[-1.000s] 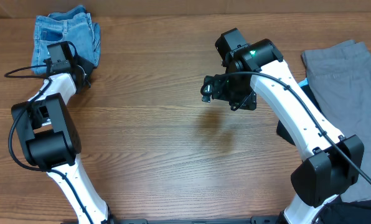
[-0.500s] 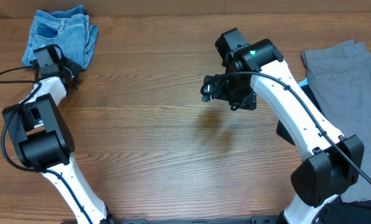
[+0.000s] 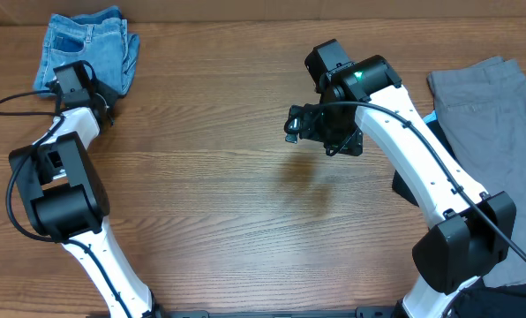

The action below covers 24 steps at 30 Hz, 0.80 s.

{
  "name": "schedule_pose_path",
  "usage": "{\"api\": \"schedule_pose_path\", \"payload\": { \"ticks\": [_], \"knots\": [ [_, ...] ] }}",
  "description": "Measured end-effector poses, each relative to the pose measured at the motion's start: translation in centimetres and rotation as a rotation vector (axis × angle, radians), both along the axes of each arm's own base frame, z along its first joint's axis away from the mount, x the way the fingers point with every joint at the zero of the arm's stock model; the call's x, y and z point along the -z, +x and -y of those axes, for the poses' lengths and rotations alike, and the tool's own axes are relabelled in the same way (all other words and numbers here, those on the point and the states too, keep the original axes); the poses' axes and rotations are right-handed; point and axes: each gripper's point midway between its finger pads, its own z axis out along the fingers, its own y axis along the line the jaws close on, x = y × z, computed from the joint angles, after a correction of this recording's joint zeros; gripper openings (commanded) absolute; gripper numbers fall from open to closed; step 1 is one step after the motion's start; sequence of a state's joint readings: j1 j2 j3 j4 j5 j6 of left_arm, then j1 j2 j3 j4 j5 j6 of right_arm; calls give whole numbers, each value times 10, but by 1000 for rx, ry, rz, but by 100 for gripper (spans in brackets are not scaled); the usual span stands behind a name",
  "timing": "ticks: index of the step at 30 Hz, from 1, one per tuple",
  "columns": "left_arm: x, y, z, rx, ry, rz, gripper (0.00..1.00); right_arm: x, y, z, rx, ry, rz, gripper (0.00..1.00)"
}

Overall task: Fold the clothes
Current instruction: 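Press and square the jeans bundle in the corner with the left gripper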

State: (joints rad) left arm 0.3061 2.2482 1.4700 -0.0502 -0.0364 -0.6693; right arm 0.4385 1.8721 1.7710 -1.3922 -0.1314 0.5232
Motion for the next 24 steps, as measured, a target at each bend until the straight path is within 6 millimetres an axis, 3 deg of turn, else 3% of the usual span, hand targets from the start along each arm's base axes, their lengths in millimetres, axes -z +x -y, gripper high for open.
{"api": "schedule_pose_path", "payload": {
  "ticks": [7,10,14,20,24],
  "knots": [
    [0,1,8,23,15,-20,54,0,0,0,0,1,1,100],
    [-1,1,10,43,21,-30,76,0,0,0,0,0,1,100],
    [-3,-4,18,85,35,-73,86,0,0,0,0,0,1,100],
    [-5,-20,17,85,60,-144,94,0,2,1,1,-5,10,100],
    [-5,-38,12,68,97,-210,93,0,2,1,1,-6,11,100]
  ]
}}
